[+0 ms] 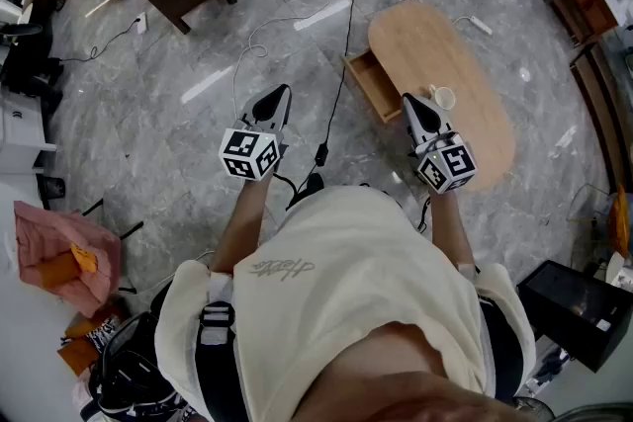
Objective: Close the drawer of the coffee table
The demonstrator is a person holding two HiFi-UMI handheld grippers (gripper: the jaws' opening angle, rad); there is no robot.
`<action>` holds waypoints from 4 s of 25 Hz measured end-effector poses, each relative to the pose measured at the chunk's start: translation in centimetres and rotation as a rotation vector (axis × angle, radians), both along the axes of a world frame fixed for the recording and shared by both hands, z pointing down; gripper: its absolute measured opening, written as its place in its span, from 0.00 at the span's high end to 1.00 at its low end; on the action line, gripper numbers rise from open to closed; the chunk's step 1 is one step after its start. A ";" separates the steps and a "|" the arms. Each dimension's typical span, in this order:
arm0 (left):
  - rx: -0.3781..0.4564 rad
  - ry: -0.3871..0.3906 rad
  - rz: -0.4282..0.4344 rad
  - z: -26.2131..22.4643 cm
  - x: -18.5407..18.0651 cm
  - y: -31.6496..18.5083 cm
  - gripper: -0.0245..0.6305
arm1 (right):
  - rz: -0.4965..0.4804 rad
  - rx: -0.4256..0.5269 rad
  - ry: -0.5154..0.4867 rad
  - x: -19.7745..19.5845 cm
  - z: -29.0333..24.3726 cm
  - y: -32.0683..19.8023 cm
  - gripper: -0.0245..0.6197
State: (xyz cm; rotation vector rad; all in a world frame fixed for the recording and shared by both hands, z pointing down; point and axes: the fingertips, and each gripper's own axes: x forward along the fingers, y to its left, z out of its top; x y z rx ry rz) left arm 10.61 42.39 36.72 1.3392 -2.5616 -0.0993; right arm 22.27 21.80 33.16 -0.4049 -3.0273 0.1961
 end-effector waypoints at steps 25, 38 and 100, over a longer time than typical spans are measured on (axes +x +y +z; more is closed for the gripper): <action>-0.023 0.056 0.123 2.8 -7.4 5.6 0.96 | 0.175 -0.040 0.052 -4.2 2.5 5.8 0.97; -0.066 0.100 0.190 5.3 -12.9 -1.3 0.96 | 0.219 -0.084 0.137 -9.1 6.3 0.6 0.97; -0.191 0.114 0.867 9.9 -43.6 -28.6 0.96 | 0.847 -0.120 0.200 -34.9 8.3 -15.0 0.97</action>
